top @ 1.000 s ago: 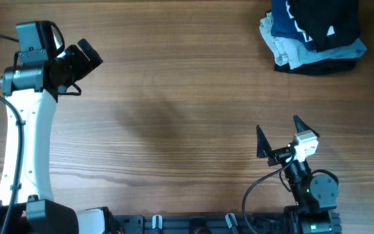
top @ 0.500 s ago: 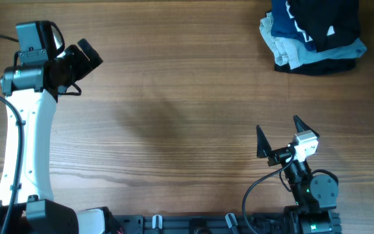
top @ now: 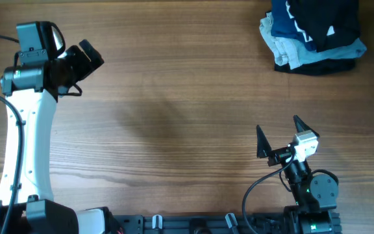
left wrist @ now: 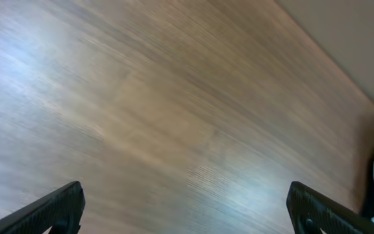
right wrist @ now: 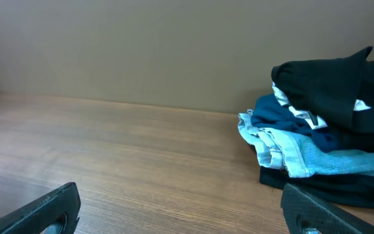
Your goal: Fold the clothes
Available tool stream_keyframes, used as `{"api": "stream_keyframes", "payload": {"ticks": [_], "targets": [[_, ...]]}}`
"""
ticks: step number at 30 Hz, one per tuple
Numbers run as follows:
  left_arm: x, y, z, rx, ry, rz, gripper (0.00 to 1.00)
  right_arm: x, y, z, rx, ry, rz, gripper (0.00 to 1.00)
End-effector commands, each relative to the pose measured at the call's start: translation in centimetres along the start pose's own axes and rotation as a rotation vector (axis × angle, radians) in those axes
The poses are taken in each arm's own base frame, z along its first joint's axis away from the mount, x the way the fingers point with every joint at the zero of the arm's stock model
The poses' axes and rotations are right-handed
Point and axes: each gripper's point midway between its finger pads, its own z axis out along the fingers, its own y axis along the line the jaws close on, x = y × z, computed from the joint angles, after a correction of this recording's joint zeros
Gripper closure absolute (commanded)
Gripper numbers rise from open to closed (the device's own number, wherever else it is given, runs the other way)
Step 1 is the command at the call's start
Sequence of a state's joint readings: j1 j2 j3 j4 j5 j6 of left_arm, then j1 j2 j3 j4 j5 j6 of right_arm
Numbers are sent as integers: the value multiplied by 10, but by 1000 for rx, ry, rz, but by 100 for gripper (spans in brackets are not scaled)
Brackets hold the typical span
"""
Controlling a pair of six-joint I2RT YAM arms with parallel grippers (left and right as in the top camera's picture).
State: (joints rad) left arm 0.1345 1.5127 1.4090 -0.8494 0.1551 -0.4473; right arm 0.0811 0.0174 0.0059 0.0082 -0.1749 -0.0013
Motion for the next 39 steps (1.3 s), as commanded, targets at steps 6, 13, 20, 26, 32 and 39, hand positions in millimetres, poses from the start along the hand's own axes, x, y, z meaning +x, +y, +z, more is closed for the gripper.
{"api": "stream_keyframes", "payload": {"ticks": [6, 13, 20, 26, 32, 39], "targets": [[21, -76, -34, 257, -270, 374, 0, -4, 0, -1, 5, -18, 5, 0], [47, -48, -53, 331, -438, 359, 0, -4, 0, -1, 5, -17, 4, 0], [78, -6, -74, 378, -601, 313, 0, -4, 0, -1, 5, -17, 4, 0], [96, 15, -76, 382, -691, 303, 0, -4, 0, -1, 5, -17, 4, 0], [115, 33, -68, 389, -733, 299, 0, -4, 0, -1, 5, -17, 5, 0], [127, 44, -66, 412, -792, 300, 0, -4, 0, -1, 5, -17, 5, 0]]}}
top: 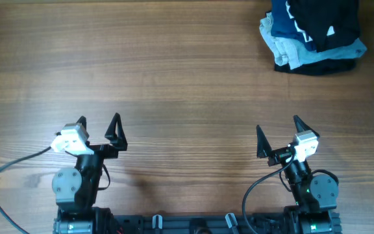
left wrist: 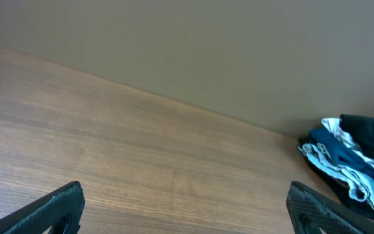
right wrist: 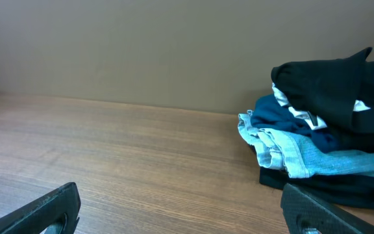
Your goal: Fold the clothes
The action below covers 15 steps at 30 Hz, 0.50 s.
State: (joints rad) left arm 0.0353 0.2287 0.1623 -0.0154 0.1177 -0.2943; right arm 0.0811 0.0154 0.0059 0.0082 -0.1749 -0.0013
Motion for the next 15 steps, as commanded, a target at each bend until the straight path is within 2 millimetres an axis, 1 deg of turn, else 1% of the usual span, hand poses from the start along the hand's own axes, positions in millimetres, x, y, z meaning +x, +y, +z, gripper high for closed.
{"api": "stream_keyframes", "payload": {"ticks": [1, 12, 15], "targets": [[3, 6, -5, -8, -44, -1, 0, -3, 0, -1, 5, -15, 5, 0], [7, 8, -10, 16, -131, 9, 0, -3, 0, -1, 5, -15, 5, 0], [11, 10, -9, 12, -120, 7, 0, -3, 0, -1, 5, -15, 5, 0]]}}
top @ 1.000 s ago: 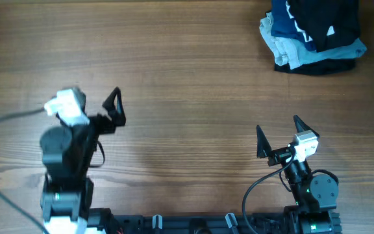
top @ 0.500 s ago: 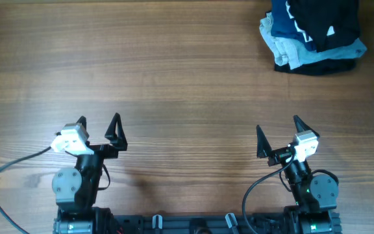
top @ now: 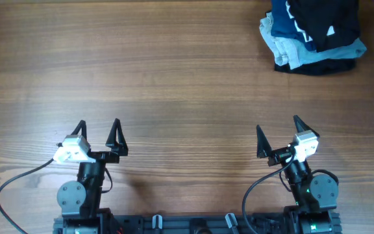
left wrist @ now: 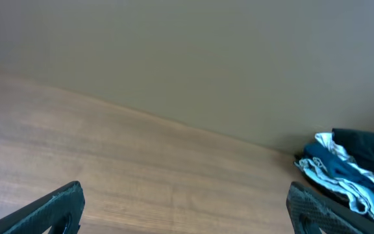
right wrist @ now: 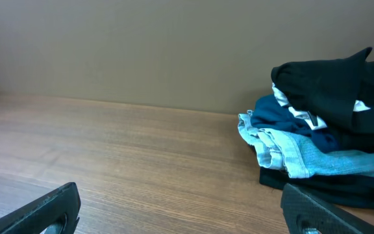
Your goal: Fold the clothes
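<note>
A stack of clothes (top: 313, 32), black, dark blue and light blue, lies at the table's far right corner; it also shows in the right wrist view (right wrist: 323, 140) and small in the left wrist view (left wrist: 346, 172). My left gripper (top: 98, 131) rests open near the front edge at the left, nothing between its fingers. My right gripper (top: 278, 130) stands open near the front edge at the right, far from the clothes and empty.
The wooden table (top: 174, 84) stretches between the grippers and the clothes. A plain beige wall (right wrist: 141, 45) stands behind the table's far edge. The arm bases and cables sit along the front edge.
The left gripper has turned slightly at its place near the front edge, its view now aimed a little higher. The right arm and the clothes have not moved.
The left arm was stretched out over the far left of the table, gripper open and looking down at bare wood. Then it was back near the front edge, open. The right gripper stayed open at the front right and the clothes pile stayed in its corner throughout.
</note>
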Available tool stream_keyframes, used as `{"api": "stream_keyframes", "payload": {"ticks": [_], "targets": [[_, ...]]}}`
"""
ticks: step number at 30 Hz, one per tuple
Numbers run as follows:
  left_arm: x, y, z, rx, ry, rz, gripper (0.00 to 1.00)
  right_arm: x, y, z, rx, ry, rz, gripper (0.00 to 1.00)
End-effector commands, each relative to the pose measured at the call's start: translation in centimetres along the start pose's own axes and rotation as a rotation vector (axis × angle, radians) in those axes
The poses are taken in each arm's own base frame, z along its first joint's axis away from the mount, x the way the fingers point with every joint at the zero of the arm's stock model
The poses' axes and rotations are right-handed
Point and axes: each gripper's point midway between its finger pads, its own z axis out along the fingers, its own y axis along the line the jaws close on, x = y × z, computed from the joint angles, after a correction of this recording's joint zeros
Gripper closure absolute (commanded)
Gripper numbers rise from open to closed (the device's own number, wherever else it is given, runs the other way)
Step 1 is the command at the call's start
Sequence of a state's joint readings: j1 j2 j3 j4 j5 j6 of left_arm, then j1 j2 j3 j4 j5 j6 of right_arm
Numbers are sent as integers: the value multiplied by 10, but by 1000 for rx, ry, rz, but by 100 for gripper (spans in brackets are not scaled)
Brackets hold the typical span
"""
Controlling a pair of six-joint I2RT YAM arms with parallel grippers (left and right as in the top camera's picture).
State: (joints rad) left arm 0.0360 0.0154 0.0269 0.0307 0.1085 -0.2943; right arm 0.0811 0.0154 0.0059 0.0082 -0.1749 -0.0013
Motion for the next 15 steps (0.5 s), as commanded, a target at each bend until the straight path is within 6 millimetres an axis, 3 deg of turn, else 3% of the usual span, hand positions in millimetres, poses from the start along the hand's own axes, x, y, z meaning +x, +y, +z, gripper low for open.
{"api": "stream_keyframes", "payload": {"ticks": [1, 7, 15], "targets": [[6, 7, 0, -24, 3, -6, 0, -3, 0, -1, 5, -15, 5, 0], [29, 15, -1, -59, 96, -16, 0, -3, 0, -1, 5, -15, 5, 0], [28, 15, -1, -58, 93, -16, 0, -3, 0, -1, 5, -15, 5, 0]]}}
